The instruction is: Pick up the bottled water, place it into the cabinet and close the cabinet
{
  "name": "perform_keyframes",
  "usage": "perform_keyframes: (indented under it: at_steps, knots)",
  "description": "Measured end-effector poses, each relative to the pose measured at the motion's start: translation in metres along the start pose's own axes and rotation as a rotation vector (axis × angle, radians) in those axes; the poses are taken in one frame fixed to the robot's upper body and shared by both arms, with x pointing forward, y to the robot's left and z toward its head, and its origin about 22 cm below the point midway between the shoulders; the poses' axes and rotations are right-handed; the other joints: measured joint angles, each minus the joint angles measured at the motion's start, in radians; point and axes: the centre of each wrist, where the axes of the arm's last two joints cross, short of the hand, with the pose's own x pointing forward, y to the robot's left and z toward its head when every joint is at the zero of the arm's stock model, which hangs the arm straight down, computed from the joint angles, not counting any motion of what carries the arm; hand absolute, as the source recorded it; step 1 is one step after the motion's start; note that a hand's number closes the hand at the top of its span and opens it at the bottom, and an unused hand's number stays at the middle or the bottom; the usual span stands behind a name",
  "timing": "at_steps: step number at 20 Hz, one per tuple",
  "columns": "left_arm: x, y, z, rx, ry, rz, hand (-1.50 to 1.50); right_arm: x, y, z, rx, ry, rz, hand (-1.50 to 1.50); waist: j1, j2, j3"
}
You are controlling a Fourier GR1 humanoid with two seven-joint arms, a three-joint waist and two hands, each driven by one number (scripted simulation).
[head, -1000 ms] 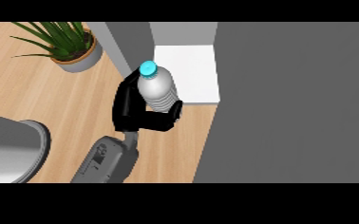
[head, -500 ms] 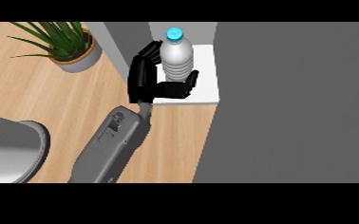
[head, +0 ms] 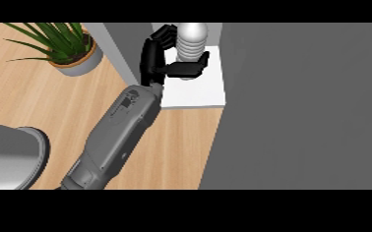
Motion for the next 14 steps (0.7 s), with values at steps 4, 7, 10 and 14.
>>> perform_keyframes:
  at_steps: [4, 7, 10, 14]
  knots:
    - [-0.004, -0.002, -0.013, 0.027, -0.012, -0.049, 1.5, 0.0, 0.001, 0.0, 0.003, -0.003, -0.005, -1.5, -0.003, 0.0, 0.0]
    - [-0.008, -0.005, -0.017, 0.047, -0.008, -0.085, 1.5, 0.001, -0.002, -0.001, 0.003, -0.015, 0.005, -1.5, -0.009, 0.001, 0.0]
    - [-0.013, -0.002, -0.024, 0.064, 0.0, -0.15, 1.5, 0.002, -0.002, -0.002, 0.007, -0.016, 0.002, -1.5, -0.01, 0.003, 0.0]
    - [-0.026, 0.002, -0.025, 0.094, 0.026, -0.248, 1.5, 0.002, -0.005, -0.002, 0.012, -0.017, 0.01, -1.5, -0.018, 0.006, 0.0]
